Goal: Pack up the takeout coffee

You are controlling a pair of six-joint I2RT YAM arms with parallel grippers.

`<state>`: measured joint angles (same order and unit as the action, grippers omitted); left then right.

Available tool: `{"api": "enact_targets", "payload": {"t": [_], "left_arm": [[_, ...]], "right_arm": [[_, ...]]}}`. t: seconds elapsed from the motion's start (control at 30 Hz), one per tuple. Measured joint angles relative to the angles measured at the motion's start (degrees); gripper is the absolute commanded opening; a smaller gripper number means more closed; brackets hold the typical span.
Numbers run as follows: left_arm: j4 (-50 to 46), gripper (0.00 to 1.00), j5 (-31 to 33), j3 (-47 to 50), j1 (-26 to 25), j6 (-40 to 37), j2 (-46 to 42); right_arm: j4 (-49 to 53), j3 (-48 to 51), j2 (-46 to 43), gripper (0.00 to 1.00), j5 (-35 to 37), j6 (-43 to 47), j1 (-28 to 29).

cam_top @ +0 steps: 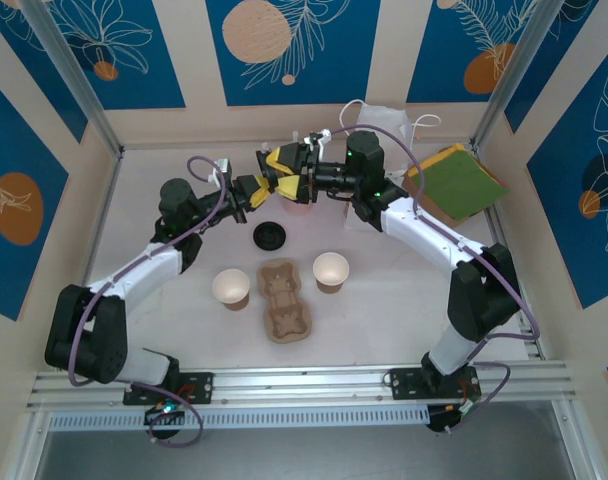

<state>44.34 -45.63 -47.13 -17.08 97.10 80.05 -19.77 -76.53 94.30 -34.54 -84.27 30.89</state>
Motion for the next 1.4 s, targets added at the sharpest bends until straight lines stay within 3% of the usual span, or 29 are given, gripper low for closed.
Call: {"api": "enact_targets", "payload": {"t": [0.1,0.23,0.3,0.33,0.53,0.7,1.03,1.23,1.4], "left_arm": [[-2.25,0.32,-0.09,-0.02,0.00,-1.40,-0.90],[-10.71,0.52,-0.44,-0.46,0.22,-6.62,-3.37],[-18.49,0.55,-0.24,-2.10,0.31,-11.43,-4.92],[-23.02,0.62,0.15,-3.48,0.33,-14.27,-5.68],[-45.79,0.72,5.11,-11.41,0.37,-29.66,-11.10],[-58.53,0.99,10.71,-13.25,-0.79,-38.42,-13.51],[-74.79,1.00,27.08,-16.26,-12.20,-49.48,-13.44],[-79.60,1.00,35.26,-17.84,-17.88,-52.70,-11.34],[-82.66,1.00,39.01,-18.84,-18.95,-54.18,-10.54]], "right_arm": [[1.42,0.07,-0.70,0.75,0.07,1.01,0.07],[4.96,0.52,-3.56,0.75,0.28,3.72,-0.61],[7.30,0.57,-5.29,0.75,0.76,5.75,-1.25],[8.81,0.68,-6.36,0.75,1.14,7.04,-1.66],[21.86,1.31,-12.09,0.75,4.48,17.92,-3.41],[35.01,1.55,-15.78,0.75,9.92,28.74,-3.50],[54.10,7.30,-20.72,0.75,26.82,46.49,2.19],[58.38,11.30,-19.63,0.75,38.12,51.76,8.55],[58.82,12.15,-16.46,0.75,45.94,54.27,12.79]]}}
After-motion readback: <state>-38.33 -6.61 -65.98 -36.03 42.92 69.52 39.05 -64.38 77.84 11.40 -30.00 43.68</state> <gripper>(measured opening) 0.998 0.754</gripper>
